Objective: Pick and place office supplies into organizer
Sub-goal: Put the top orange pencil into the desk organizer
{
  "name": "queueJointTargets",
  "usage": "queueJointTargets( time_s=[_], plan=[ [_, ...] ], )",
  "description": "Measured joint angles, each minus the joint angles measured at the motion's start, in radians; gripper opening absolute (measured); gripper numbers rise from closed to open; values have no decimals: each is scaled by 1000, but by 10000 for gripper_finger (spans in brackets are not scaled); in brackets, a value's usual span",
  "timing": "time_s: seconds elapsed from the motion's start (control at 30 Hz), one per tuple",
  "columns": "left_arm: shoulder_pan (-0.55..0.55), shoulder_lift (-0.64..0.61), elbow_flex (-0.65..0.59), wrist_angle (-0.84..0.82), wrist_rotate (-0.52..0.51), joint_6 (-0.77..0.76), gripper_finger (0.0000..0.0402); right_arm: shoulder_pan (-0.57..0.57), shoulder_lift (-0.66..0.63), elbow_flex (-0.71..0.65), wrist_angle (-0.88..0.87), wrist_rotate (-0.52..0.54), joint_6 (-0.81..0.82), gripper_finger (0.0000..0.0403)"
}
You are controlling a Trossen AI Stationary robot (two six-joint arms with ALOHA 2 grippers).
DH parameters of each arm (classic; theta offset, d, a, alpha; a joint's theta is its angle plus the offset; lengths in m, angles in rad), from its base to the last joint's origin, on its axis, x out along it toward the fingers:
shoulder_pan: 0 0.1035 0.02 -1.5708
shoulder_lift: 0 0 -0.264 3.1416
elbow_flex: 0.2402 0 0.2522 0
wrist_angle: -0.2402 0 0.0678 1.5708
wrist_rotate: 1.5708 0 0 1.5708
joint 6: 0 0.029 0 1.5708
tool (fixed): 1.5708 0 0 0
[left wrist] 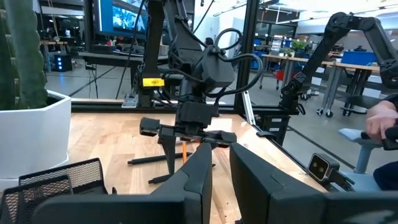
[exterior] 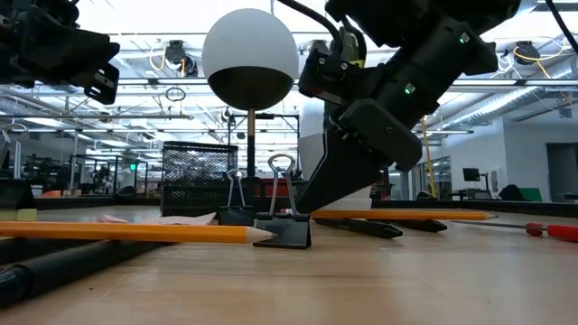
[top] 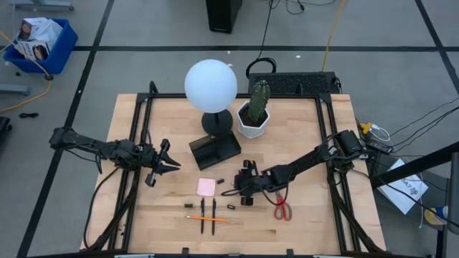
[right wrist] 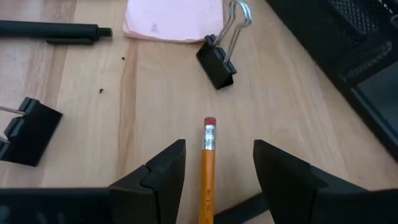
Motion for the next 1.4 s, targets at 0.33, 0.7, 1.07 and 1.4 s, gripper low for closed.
queueJointTargets(
  time_s=[0.33, 0.7, 1.07, 1.4],
  plan=[
    [0, 0, 0, 0, 0, 0, 63, -2, 0, -55, 74, -49, 21, 180],
    [0, 0, 0, 4, 0, 4, 63, -38, 0, -56, 88, -105, 62, 142],
    [0, 0, 0, 7, -1, 0, 63, -39, 24, -53, 78, -127, 56, 56],
    [0, 0, 0, 39, -7, 29, 63, -39, 21, -54, 92, -128, 54, 18]
  ],
)
